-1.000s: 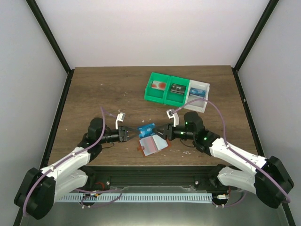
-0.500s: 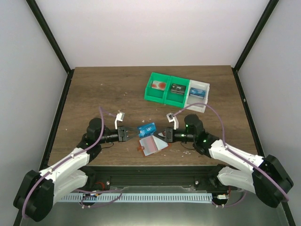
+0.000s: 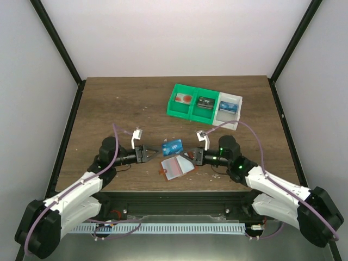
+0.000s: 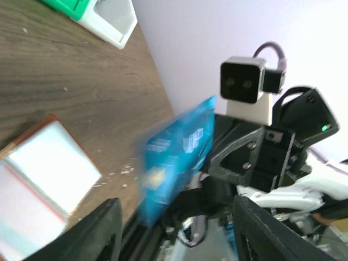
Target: Take the credit cards out of the card holder
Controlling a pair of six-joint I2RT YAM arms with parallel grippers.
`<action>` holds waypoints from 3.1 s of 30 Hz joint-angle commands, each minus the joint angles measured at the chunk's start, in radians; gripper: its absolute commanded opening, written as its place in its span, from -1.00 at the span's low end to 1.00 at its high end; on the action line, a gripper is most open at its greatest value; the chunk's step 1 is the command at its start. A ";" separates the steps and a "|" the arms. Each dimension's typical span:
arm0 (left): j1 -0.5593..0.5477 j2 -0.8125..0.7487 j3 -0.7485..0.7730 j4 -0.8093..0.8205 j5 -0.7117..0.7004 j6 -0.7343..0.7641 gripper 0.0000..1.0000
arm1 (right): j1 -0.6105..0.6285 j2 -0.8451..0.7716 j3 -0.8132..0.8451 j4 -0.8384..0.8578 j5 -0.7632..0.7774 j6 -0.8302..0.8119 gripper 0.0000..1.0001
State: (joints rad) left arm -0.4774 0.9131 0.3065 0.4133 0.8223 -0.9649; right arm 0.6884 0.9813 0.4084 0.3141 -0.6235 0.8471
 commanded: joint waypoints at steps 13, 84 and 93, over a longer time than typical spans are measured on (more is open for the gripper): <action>0.002 -0.012 0.133 -0.290 -0.118 0.183 1.00 | -0.165 0.016 0.172 -0.238 0.177 -0.200 -0.99; -0.006 -0.158 0.311 -0.683 -0.462 0.602 0.99 | -0.762 0.931 0.897 -0.489 0.233 -0.322 -0.98; -0.007 -0.155 0.310 -0.683 -0.465 0.604 1.00 | -0.762 0.947 0.918 -0.503 0.258 -0.325 -0.95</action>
State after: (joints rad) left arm -0.4805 0.7654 0.6250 -0.2684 0.3660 -0.3805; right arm -0.0612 1.9072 1.2793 -0.1925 -0.3912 0.5171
